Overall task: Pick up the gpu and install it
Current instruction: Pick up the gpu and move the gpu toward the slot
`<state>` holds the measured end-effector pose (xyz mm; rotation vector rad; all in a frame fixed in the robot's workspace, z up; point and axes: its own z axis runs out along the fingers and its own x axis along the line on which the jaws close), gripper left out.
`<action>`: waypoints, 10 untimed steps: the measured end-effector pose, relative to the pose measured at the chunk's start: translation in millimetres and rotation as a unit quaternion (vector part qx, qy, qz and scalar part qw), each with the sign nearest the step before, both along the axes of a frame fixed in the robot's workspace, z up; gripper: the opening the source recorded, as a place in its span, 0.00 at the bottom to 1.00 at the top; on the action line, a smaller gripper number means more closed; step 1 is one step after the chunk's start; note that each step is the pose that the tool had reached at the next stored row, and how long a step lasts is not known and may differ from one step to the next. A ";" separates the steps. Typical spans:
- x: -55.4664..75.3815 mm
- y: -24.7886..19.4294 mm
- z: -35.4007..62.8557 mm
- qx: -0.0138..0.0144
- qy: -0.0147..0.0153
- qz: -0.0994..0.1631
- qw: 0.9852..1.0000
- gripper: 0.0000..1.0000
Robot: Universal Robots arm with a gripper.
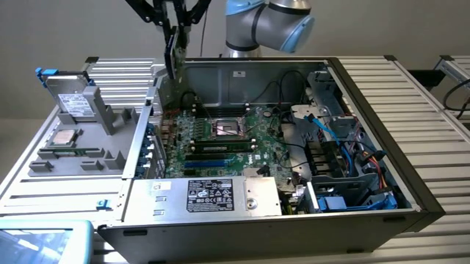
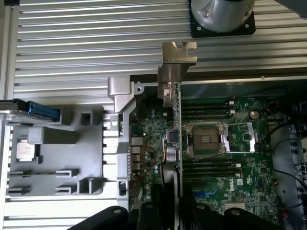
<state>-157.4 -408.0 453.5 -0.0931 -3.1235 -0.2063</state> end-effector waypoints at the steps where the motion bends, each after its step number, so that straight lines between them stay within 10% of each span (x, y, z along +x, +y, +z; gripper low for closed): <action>1: 4.8 -0.2 0.0 0.000 0.001 0.000 1.000 0.28; 10: 44.2 -10.8 -0.4 0.000 0.004 0.000 1.000 0.28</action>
